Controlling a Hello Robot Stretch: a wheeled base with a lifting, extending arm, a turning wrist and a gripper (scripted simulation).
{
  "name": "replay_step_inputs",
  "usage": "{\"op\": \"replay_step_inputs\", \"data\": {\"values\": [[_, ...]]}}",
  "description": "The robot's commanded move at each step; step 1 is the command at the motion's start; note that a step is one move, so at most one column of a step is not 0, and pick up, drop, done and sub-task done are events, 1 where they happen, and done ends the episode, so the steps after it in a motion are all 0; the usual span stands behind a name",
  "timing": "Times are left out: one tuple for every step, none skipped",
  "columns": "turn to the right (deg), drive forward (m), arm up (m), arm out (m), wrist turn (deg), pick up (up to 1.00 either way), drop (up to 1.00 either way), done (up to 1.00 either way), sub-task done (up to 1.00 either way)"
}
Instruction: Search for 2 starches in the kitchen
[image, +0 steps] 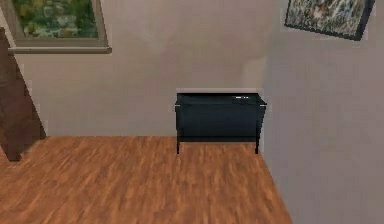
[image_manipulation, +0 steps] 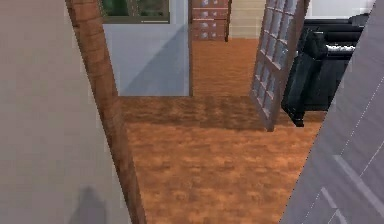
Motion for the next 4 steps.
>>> {"op": "replay_step_inputs", "data": {"values": [[-45.0,0.00,0.00,0.00,0.0,0.00,0.00,0.00,0.00],[-42.0,0.00,0.00,0.00,0.0,0.00,0.00,0.00,0.00],[0.0,0.40,0.00,0.00,0.0,0.00,0.00,0.00,0.00],[-45.0,0.00,0.00,0.00,0.0,0.00,0.00,0.00,0.00]]}}
